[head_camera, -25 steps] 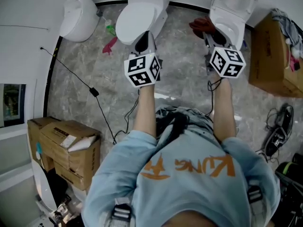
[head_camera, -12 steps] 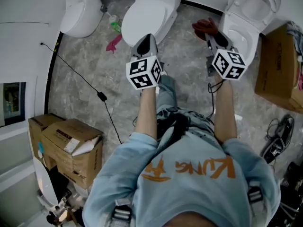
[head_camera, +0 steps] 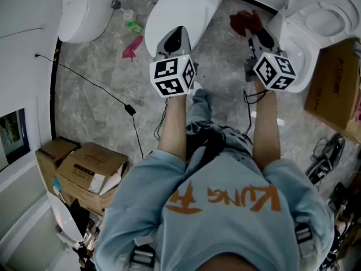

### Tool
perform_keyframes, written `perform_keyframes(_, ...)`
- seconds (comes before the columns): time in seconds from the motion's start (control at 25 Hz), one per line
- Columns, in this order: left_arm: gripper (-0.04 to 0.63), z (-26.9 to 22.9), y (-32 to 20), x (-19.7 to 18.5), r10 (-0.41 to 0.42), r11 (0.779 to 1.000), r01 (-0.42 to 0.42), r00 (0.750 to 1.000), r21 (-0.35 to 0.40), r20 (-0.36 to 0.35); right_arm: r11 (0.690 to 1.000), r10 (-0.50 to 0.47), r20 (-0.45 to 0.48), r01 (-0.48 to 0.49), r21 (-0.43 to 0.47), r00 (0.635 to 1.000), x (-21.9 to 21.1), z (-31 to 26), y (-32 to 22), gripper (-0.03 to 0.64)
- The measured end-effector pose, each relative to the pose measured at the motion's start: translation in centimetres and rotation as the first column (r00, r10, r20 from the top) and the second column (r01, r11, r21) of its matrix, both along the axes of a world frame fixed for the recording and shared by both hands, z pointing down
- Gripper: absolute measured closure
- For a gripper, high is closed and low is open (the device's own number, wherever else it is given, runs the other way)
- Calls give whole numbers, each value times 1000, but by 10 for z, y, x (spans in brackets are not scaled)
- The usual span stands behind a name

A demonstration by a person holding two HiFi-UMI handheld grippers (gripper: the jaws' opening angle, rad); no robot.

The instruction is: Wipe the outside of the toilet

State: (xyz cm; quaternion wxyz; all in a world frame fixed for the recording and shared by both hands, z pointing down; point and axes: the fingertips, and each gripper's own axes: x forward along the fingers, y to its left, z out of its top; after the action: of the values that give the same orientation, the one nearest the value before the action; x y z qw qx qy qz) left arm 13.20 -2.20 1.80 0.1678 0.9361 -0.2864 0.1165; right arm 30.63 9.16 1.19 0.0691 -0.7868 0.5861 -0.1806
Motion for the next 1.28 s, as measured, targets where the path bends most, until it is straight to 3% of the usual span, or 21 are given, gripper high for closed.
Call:
perform_keyframes(0.28,601,27,-52,14,-24,996,23,1000,-82,-11,996,-25,-14,24,-86,1000,15,21,-54,534)
perform_keyframes(0.64,601,47,-80,20,-102,987,104,995,-120,22,992,-95,-8,94,-84,995,30,22,-103,534)
perform_keyframes(0.88,601,84,-58,33,-193,964,206,977,-165,94,983,-162,20,163,-82,987,69,45,-108,534)
perform_keyframes(1.28,601,157,-4,75,-211,943,246,963,-226,169,960,-204,116,222,-169,972,115,141,-72,534)
